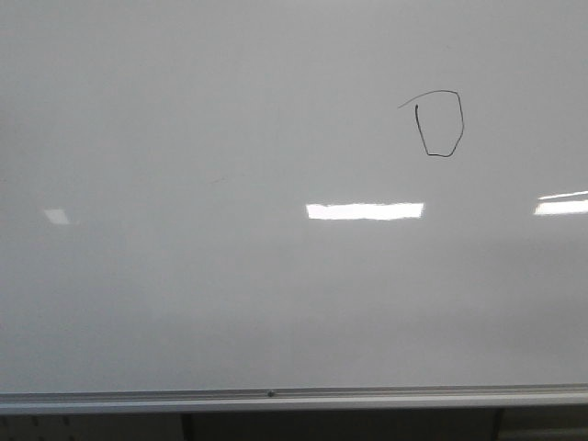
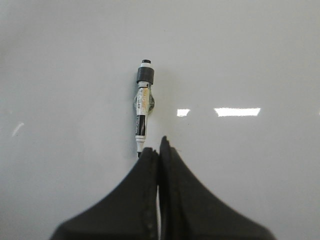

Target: Write number 0 on whiteboard

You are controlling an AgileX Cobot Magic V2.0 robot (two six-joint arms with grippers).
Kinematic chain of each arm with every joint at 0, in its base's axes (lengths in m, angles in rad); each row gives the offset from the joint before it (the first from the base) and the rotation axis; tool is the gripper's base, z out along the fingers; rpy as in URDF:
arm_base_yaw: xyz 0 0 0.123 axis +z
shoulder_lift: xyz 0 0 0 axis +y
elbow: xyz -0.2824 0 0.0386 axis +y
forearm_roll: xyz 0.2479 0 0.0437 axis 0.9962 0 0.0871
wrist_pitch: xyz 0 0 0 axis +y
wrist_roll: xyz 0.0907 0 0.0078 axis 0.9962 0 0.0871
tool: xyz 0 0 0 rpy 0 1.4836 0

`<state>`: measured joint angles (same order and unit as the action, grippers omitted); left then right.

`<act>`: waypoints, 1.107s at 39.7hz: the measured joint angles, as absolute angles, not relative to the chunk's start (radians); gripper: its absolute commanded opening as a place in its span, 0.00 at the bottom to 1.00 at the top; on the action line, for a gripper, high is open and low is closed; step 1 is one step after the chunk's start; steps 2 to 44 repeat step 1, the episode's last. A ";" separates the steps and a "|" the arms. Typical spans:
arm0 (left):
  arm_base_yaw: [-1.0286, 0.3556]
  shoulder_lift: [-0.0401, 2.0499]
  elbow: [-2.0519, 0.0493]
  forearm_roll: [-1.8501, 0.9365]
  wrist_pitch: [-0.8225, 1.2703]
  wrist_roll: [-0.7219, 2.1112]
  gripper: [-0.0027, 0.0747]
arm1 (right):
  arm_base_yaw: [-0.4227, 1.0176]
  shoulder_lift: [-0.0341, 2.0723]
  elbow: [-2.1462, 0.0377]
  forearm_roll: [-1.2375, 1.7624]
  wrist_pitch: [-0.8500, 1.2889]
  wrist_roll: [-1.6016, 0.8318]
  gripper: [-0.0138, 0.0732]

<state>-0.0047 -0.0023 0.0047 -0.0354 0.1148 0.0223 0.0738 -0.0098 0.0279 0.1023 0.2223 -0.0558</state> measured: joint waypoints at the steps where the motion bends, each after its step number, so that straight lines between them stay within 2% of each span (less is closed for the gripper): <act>1: -0.005 -0.002 0.005 -0.035 0.115 0.022 0.01 | 0.074 -0.010 0.028 0.102 0.222 -0.056 0.08; 44: -0.005 -0.002 0.005 -0.035 0.115 0.022 0.01 | 0.074 -0.010 0.028 0.102 0.222 -0.056 0.08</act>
